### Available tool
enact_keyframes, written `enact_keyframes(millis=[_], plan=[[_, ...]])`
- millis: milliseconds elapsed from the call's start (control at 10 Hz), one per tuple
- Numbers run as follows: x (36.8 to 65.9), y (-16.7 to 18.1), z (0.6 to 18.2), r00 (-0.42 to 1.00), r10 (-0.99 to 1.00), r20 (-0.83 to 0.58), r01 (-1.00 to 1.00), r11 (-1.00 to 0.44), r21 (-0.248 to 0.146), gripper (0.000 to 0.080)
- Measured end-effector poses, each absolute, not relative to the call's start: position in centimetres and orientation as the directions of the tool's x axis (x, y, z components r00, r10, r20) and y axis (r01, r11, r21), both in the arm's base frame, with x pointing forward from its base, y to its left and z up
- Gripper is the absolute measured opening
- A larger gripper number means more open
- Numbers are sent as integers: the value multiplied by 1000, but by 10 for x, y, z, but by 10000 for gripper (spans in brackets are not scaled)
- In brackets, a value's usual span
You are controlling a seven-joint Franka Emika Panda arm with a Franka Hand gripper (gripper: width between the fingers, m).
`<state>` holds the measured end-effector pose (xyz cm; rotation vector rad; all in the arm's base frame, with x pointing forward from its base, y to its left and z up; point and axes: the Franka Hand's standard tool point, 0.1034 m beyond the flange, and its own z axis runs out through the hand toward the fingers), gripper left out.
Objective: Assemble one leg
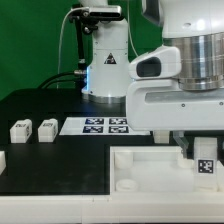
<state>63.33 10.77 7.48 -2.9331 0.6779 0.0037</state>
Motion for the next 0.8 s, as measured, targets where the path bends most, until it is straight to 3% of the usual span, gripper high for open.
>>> enact_keyframes(millis=[200, 400, 600, 800], plan=[[633, 104, 74, 733, -675, -80, -679, -723, -124, 292], [631, 102, 73, 453, -882, -132, -891, -444, -95, 292], [626, 103, 72, 148, -972, -180, -987, -133, -93, 294], [624, 106, 72, -8, -977, -212, -998, 22, -66, 294]])
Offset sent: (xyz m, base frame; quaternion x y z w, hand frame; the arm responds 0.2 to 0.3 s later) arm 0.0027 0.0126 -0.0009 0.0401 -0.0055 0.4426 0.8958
